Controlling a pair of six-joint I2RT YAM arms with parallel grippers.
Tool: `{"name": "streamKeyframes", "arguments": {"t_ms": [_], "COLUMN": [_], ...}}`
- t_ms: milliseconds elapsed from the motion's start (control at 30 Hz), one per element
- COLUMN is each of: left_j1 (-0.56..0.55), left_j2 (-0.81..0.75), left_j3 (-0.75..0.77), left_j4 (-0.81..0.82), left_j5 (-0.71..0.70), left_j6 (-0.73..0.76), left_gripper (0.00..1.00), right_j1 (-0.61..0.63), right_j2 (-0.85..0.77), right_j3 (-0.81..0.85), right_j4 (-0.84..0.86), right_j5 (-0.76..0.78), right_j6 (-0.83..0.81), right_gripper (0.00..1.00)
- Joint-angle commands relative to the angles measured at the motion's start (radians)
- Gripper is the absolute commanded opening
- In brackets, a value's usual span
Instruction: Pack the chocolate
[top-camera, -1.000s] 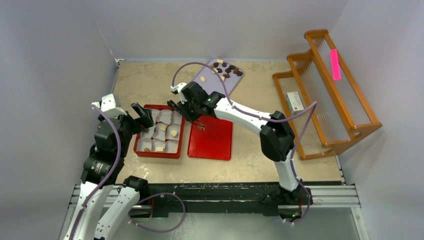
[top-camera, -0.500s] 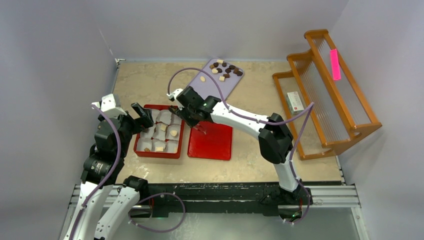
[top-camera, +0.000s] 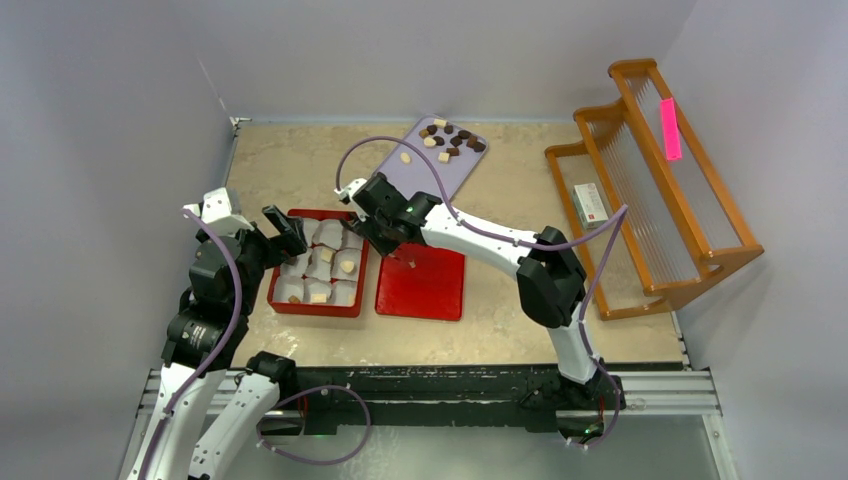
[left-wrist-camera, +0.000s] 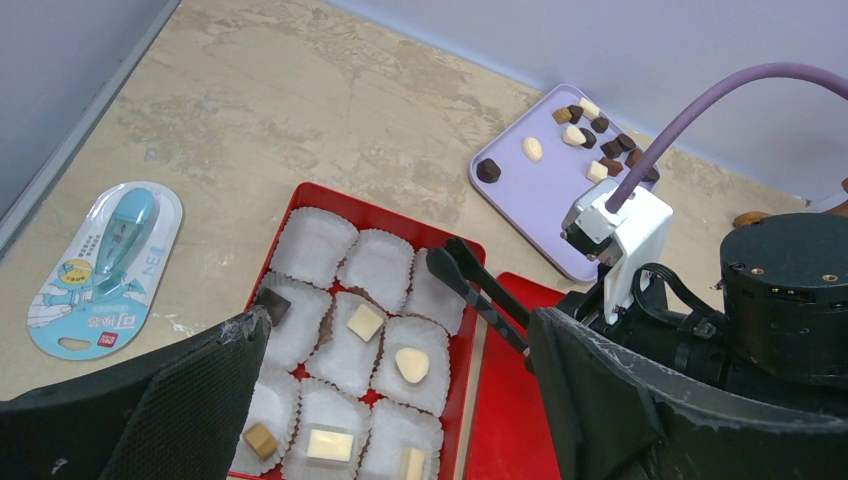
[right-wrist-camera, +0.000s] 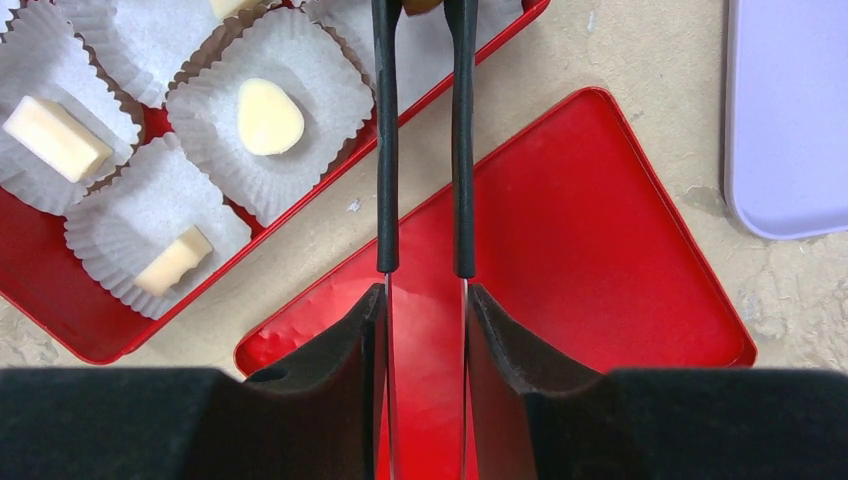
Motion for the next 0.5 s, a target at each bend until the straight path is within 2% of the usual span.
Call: {"name": "streamKeyframes", "arguments": {"t_ms": [0,467], "left_j1": [0.008,0.008], "left_j2": [-0.006,-0.006], "left_j3": [-0.002,-0.002], "left_j4": [0.031,0.031], "left_j5": [-0.005,-0.003], "left_j6": [-0.002,-0.003], "left_gripper": [0.99,0.99], "right_j1": [0.006,0.008], "right_j2": [-0.063,-0.103], "right_j3": [0.017,0.043], "right_j4": [-0.012,-0.011], "right_j5": [0.025,0.032], "right_j6": [-0.008,-0.011], "right_gripper": [0.34,0.34]}}
